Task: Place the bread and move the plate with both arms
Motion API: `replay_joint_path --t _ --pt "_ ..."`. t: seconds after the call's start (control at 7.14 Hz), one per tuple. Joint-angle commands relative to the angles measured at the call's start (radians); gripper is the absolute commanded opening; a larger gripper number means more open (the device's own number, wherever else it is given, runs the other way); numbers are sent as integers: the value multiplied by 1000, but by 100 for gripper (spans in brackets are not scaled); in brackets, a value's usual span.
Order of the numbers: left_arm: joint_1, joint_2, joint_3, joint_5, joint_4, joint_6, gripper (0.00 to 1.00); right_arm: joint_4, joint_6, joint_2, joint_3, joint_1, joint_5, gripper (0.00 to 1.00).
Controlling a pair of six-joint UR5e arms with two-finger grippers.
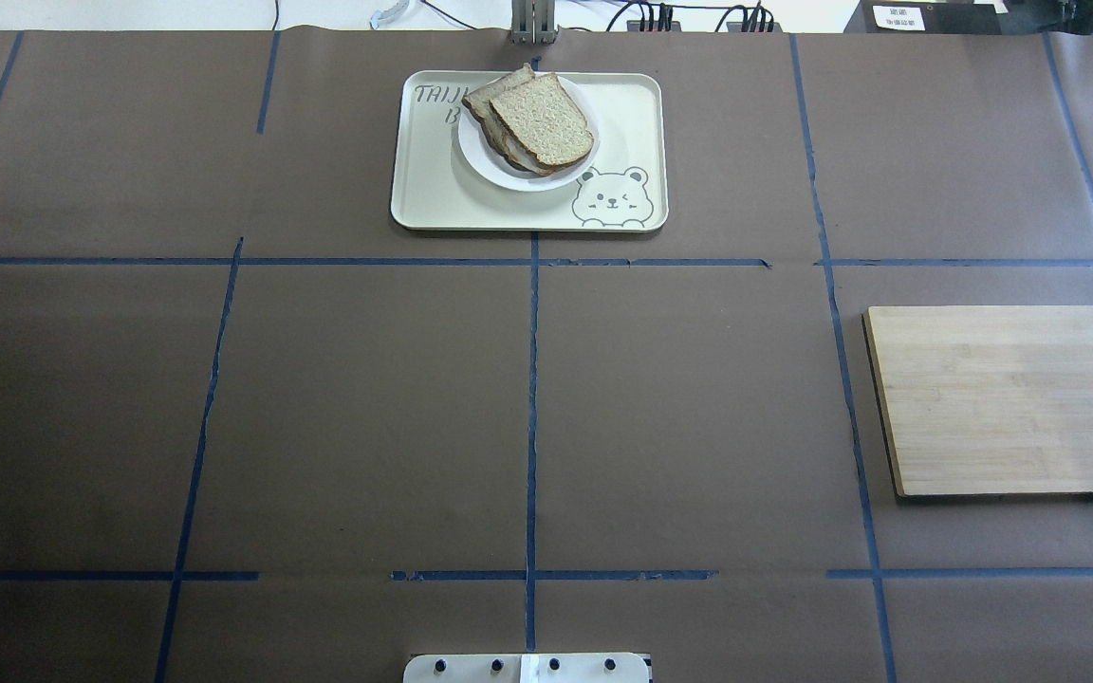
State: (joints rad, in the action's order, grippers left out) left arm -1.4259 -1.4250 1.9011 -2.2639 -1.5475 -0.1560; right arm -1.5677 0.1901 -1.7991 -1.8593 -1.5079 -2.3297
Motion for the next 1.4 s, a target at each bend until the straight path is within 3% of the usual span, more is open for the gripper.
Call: replay_joint_path --t 0.0,0.14,1.26 --pt "-67 87 4 -8 1 196 100 0 0 0 0 0 1 100" --pt "-114 90 -4 -6 10 308 100 0 0 0 2 0 1 100" --pt "-119 112 -47 -6 7 306 100 -2 -1 -3 12 0 0 100"
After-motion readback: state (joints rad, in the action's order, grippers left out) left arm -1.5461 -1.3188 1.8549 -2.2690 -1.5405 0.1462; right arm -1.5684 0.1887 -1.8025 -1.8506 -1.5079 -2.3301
